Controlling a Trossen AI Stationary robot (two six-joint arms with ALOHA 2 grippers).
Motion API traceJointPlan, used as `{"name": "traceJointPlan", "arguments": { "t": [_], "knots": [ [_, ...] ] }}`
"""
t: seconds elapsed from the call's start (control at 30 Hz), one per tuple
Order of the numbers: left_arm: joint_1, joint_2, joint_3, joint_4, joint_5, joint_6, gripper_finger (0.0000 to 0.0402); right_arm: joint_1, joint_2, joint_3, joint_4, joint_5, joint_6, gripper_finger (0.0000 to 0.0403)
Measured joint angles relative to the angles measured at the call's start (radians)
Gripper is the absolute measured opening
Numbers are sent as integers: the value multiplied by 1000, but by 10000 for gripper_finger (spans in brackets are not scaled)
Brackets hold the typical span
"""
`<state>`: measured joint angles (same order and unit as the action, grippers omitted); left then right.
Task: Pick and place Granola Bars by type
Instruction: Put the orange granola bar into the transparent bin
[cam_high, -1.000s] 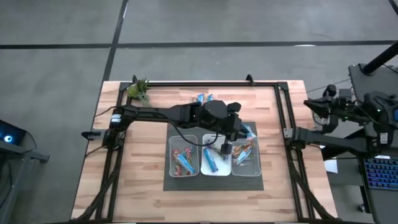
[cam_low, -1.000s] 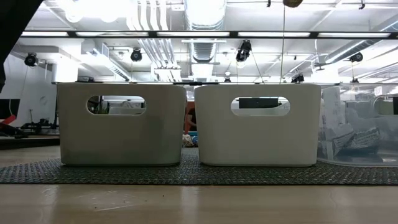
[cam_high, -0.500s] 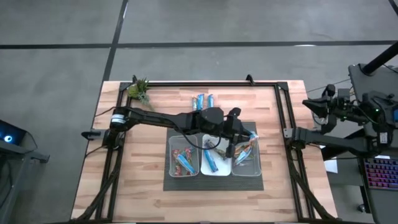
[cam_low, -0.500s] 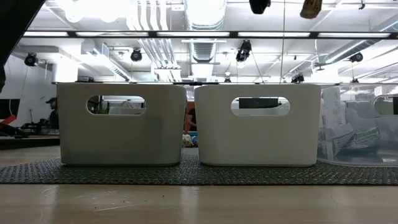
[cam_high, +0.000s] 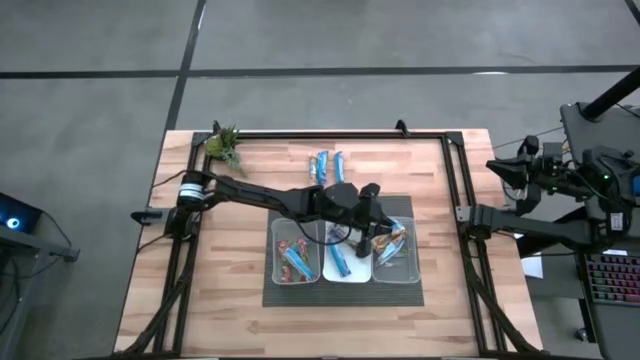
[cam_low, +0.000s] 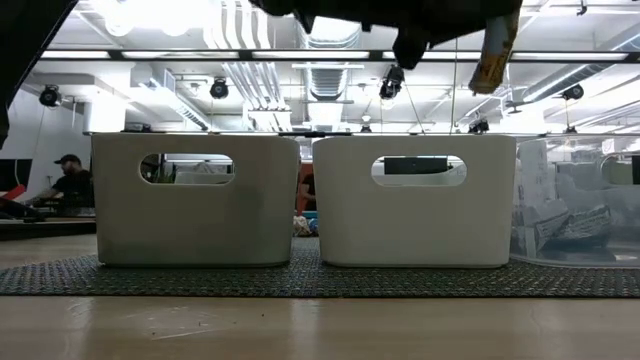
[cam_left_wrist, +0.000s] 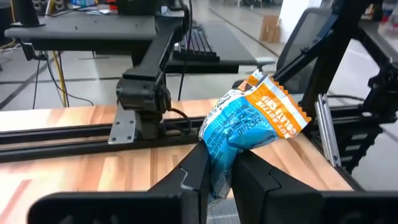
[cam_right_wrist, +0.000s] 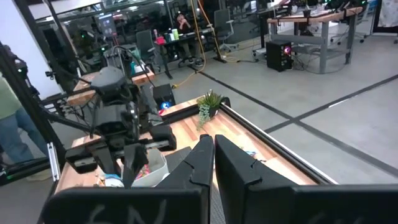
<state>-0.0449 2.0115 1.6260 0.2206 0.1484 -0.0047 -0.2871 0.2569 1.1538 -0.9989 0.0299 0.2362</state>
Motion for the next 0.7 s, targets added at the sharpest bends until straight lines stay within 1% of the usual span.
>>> {"name": "traceJointPlan", "arguments": {
  "t": [0.2, 0.7],
  "knots": [
    [4, 0, -62, 131, 0, -54, 37, 0, 0, -4, 0, 0, 15, 8],
    [18, 0, -37, 119, 19, -57, 37, 0, 0, -35, -1, 0, 34, 8]
  ]
}}
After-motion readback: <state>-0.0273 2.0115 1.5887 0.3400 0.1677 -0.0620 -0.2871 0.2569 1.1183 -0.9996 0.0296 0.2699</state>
